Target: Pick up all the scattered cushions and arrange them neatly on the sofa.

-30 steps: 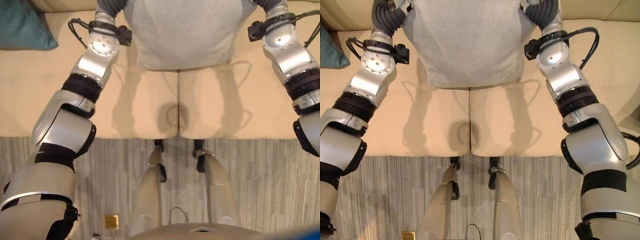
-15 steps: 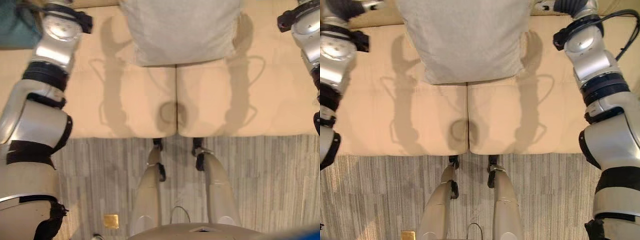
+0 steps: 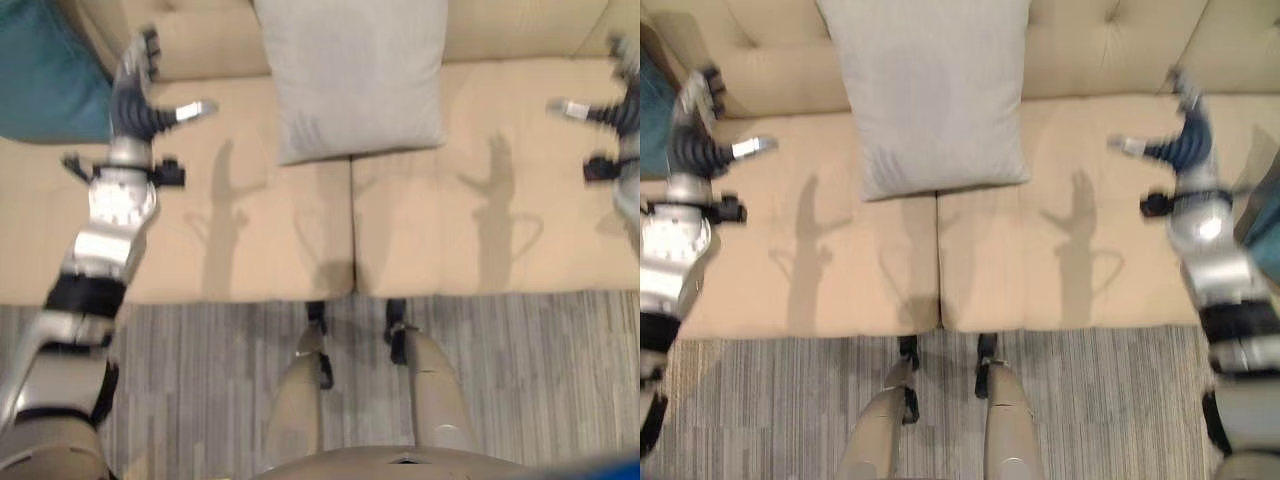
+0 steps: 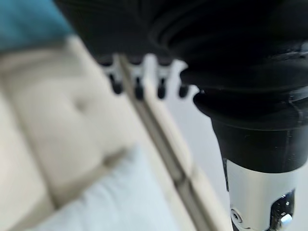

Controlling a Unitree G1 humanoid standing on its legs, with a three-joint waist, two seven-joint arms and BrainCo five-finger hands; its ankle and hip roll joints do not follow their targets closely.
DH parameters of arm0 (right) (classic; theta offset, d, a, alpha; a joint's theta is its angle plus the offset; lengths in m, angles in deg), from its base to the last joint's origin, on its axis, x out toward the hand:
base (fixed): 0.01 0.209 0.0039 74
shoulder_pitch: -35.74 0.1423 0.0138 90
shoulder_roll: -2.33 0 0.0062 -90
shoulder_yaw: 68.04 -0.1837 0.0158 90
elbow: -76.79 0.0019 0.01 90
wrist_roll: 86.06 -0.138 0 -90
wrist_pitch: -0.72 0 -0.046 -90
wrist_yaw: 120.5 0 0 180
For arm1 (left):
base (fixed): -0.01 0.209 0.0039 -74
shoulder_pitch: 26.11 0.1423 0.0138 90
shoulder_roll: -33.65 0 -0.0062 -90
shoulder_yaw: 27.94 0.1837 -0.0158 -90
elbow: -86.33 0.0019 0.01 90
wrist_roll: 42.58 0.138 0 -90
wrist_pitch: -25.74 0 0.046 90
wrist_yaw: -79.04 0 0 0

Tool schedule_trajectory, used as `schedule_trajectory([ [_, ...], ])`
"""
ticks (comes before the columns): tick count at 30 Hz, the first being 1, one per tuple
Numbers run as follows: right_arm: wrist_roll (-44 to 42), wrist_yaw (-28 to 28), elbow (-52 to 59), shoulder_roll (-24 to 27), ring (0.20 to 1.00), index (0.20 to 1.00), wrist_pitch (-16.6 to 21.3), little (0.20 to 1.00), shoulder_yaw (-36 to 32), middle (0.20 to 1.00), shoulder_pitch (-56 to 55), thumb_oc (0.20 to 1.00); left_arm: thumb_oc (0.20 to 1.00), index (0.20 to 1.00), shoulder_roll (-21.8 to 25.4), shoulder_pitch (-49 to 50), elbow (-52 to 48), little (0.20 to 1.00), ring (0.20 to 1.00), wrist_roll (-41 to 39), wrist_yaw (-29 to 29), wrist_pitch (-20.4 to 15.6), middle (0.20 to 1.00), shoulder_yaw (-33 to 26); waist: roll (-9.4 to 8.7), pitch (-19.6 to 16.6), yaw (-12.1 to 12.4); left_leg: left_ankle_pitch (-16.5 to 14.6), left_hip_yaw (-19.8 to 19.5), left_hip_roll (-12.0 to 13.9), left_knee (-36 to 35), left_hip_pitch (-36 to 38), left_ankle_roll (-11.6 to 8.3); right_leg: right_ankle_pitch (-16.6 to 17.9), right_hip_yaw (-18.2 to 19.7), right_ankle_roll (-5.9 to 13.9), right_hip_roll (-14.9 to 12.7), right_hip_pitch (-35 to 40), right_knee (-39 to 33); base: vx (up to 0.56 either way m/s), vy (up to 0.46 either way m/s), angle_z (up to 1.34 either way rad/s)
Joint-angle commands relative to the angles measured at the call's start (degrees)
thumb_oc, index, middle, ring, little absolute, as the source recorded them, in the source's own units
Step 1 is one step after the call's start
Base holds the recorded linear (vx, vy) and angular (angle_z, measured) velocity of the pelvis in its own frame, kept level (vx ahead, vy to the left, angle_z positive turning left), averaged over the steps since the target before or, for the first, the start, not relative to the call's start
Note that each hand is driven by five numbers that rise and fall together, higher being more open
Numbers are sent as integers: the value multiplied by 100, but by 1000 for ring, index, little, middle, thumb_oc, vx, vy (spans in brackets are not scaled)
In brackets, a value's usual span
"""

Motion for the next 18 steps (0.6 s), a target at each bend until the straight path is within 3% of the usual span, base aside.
schedule_trajectory([
  [1, 541, -342, -4, -365, 1000, 1000, 394, 1000, -343, 1000, -231, 1000, 1000, 1000, -140, 198, 290, 1000, 1000, 313, -475, -144, 1000, -48, -354, -561, -59, -584, 226, 116, -138, 927, -551, 1158, 36, 654, -8, 1321, -2459, 50, 16, 6],
  [5, 780, -729, -8, -1156, 1000, 1000, 349, 1000, -535, 1000, -1398, 1000, 1000, 1000, -734, 1427, 447, 1000, 1000, 931, -660, 76, 1000, -247, -370, -713, -132, -689, 355, 107, -138, 1399, -518, 1110, 16, 685, 0, 1773, -2472, 20, 23, 0],
  [7, 935, -788, -63, -1305, 1000, 1000, 322, 1000, -536, 1000, -1633, 1000, 1000, 1000, -837, 1663, 546, 1000, 1000, 1167, -724, 133, 1000, -281, -371, -773, -148, -691, 360, 100, -138, 1491, -496, 1113, 14, 683, 2, 1855, -2473, 9, 30, -11],
  [8, 1215, -906, -364, -1631, 1000, 1000, 294, 1000, -408, 1000, -1974, 1000, 1000, 1000, -1027, 1972, 951, 1000, 1000, 1651, -815, 269, 1000, -182, -359, -849, -202, -779, 431, 101, -138, 1720, -470, 1063, 29, 689, 11, 2050, -2448, 9, 36, -13],
  [10, 1390, -923, -576, -1731, 1000, 1000, 263, 1000, -326, 1000, -2097, 1000, 1000, 1000, -1171, 2124, 1229, 1000, 1000, 1827, -845, 358, 1000, -132, -363, -896, -223, -774, 451, 98, -138, 1797, -459, 1066, 43, 688, 14, 2131, -2467, -8, 22, -14],
  [11, 1622, -971, -1028, -1962, 1000, 1000, 227, 1000, -149, 1000, -2310, 1000, 1000, 1000, -1396, 2277, 1861, 1000, 1000, 2161, -868, 494, 1000, -30, -376, -1006, -274, -818, 491, 103, -138, 1949, -451, 1058, 63, 694, 35, 2286, -2526, -20, -3, -12],
  [18, 1965, -1019, -2859, -2603, 1000, 1000, 26, 1000, 333, 1000, -2688, 1000, 1000, 1000, -1936, 2549, 3725, 1000, 1000, 2834, -853, 707, 1000, 387, -391, -1142, -352, -942, 595, 155, -138, 2325, -413, 884, 124, 641, 110, 2683, -2553, -26, -20, -13],
])
